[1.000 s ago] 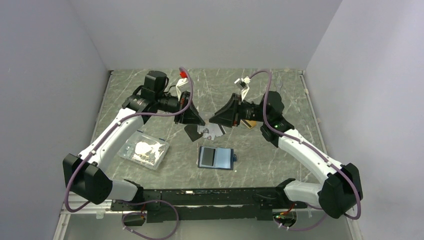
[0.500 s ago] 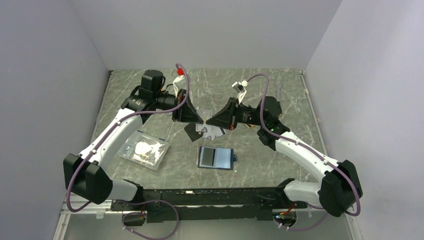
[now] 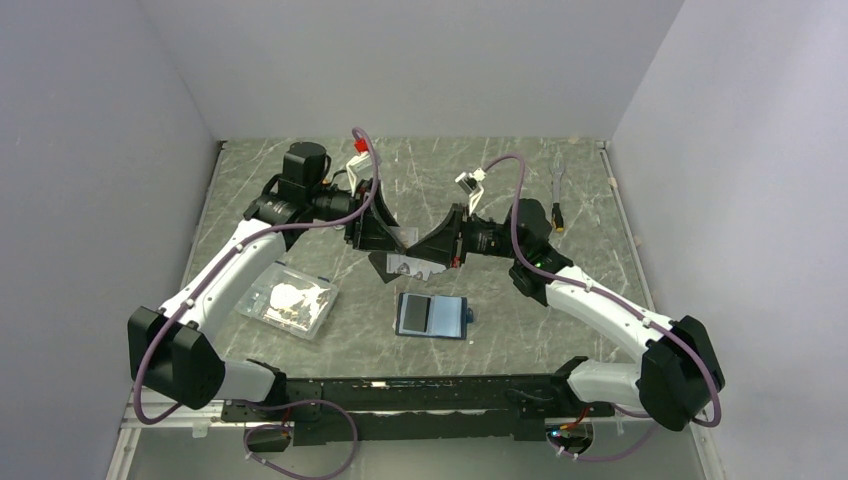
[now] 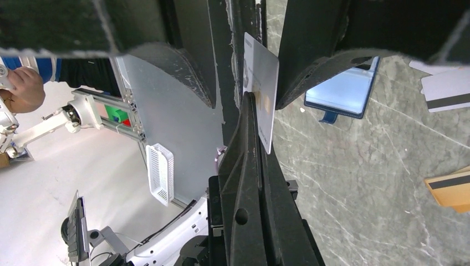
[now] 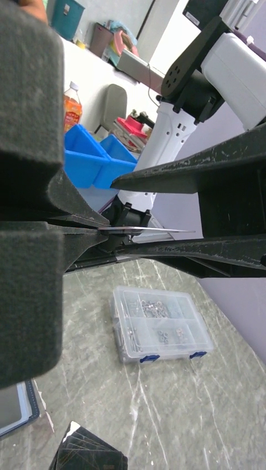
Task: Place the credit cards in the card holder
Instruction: Insert the credit card into the card holder.
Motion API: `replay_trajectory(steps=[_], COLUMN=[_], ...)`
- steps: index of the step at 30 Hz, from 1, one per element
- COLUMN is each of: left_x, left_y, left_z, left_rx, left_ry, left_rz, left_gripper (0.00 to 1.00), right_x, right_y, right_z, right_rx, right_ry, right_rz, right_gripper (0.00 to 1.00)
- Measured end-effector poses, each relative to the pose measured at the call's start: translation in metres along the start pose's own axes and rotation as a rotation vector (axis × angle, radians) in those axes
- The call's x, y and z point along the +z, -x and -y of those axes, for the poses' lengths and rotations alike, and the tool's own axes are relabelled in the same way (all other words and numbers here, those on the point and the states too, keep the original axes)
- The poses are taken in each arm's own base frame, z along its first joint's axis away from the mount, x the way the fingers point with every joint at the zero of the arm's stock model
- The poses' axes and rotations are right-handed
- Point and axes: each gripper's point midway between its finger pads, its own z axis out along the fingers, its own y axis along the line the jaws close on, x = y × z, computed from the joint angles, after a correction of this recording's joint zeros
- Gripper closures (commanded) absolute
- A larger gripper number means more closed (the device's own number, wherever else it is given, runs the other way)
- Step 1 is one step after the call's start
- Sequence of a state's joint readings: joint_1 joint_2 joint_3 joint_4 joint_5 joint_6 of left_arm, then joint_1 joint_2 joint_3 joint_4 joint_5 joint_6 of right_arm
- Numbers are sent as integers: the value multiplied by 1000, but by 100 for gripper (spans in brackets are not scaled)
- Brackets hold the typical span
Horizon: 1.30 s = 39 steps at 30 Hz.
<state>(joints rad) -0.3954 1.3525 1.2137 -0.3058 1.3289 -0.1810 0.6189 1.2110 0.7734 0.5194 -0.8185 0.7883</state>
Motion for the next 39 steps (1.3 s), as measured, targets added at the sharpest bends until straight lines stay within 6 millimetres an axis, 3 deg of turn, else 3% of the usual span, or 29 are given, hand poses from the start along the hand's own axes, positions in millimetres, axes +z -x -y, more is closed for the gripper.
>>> replay_trajectory(steps=[12,26,29,33,35,39], left_x=[0,-1,-1,8,18,32], left_y=[0,-4,-11,-37,-58,-121], left_z=[2,-2,-11,-35,-44,-66], left_rx=[2,23,41,131,197,279], left_ry=[-17,1,54,186,228,286], left_rz=[1,-5,-20,-118,-202,-409], left_gripper=[56,61,64,66,66,67], right_x=[-2,-58,-66,-77,-83,-103], right_y=[-3,28,20,-1,-21,-80], right_z=[11,33,41,58,71,100], right_rx=[13,16,40,98,150,287], right_ry=[-36,-181,-240,-343,-403,-568], right_rz=[-6,142,128,85,53,-43], right_gripper=[100,100,100,100,100,100])
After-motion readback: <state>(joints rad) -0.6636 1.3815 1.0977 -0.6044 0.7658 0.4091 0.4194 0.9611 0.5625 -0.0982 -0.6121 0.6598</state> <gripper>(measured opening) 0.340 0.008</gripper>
